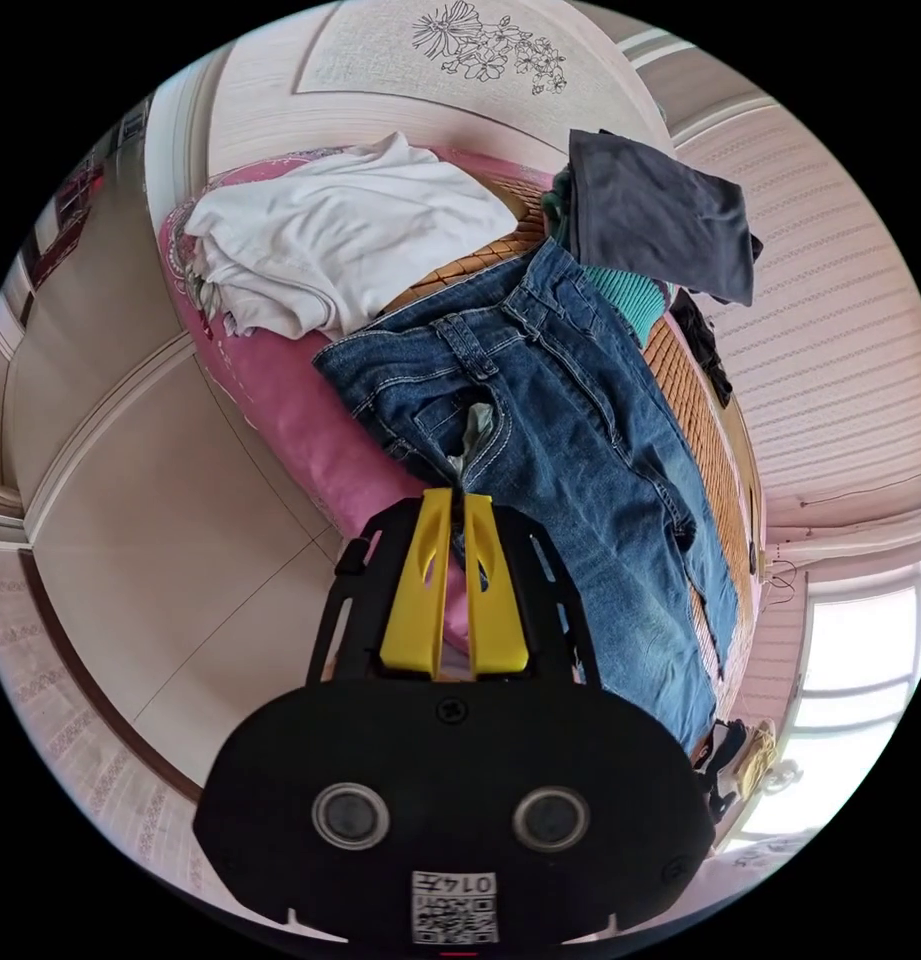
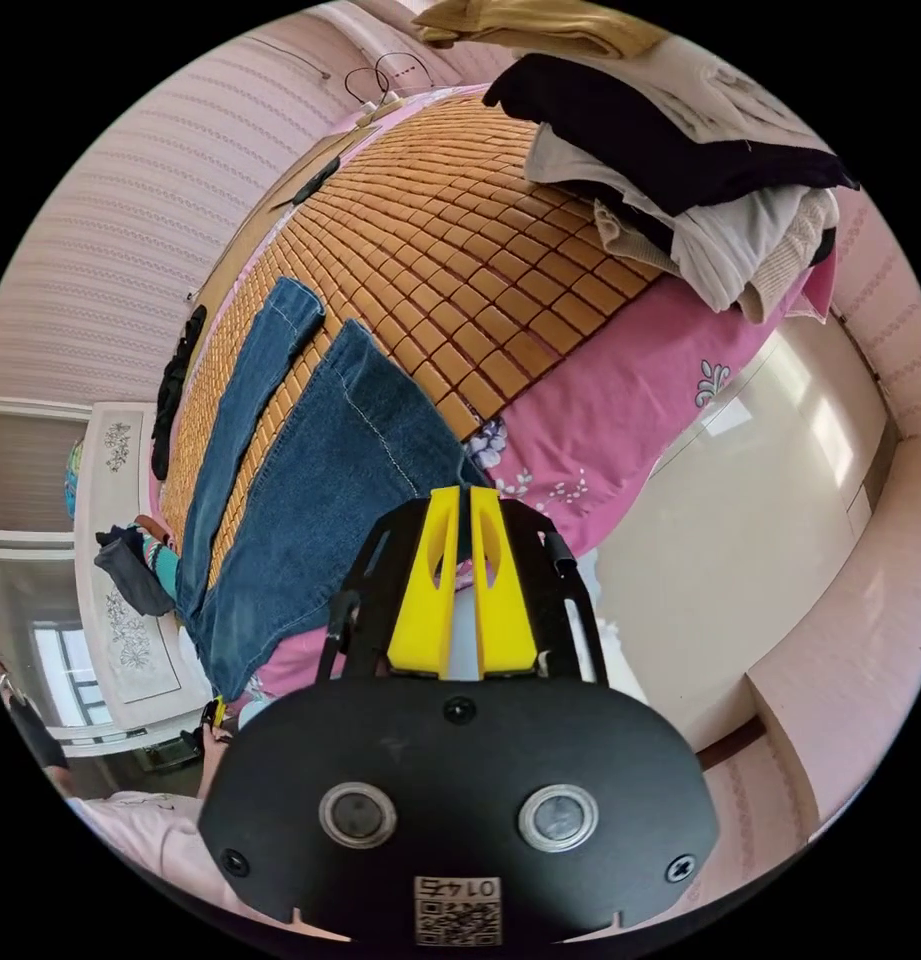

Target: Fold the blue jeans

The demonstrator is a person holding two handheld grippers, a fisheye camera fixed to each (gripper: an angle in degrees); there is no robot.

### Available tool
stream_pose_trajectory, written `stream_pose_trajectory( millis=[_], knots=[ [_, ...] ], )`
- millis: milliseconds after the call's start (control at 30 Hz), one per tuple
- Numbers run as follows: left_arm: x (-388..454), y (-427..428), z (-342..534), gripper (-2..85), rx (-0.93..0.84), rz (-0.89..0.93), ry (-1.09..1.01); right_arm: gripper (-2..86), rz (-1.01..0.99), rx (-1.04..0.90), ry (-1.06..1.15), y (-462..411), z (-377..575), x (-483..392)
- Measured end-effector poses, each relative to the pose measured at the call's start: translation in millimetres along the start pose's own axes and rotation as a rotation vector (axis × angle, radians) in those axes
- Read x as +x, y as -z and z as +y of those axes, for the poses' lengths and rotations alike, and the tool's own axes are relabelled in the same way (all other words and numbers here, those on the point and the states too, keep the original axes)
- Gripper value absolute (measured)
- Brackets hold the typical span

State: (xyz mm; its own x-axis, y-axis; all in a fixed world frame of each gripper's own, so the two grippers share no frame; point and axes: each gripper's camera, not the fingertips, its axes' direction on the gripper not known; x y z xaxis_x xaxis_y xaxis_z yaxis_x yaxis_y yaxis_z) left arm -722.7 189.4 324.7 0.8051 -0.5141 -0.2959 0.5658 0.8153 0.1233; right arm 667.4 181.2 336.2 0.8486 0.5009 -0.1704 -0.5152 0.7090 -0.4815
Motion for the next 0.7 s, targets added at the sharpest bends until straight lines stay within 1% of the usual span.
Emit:
stream_pose_trajectory(
  millis=[67,167,233,367,500,600,633,700],
  knots=[
    [-5,3,2,-0.7,0.017,0.009,0.003,1.1,-0.030,0.005,0.008,6,1,4],
    [-14,20,4,-0.9,0.068,0.083,-0.016,0.5,-0.082,0.044,0.029,25,5,8],
    [-15,33,2,-0.9,0.093,0.127,-0.050,0.2,-0.116,0.077,0.083,44,3,3],
    [-1,56,-15,-0.9,0.147,0.187,-0.150,0.0,-0.108,0.137,0.216,67,-18,-29],
    [37,65,-66,-0.5,0.227,0.284,-0.242,0.0,-0.117,0.196,0.360,73,-80,-88],
    [78,51,-116,1.0,0.284,0.307,-0.286,0.4,-0.125,0.241,0.420,64,-142,-139],
    [84,46,-125,1.7,0.294,0.304,-0.267,0.8,-0.143,0.243,0.400,52,-168,-154],
    [97,24,-150,6.3,0.312,0.308,-0.130,2.3,-0.149,0.247,0.354,30,-199,-168]
  ],
)
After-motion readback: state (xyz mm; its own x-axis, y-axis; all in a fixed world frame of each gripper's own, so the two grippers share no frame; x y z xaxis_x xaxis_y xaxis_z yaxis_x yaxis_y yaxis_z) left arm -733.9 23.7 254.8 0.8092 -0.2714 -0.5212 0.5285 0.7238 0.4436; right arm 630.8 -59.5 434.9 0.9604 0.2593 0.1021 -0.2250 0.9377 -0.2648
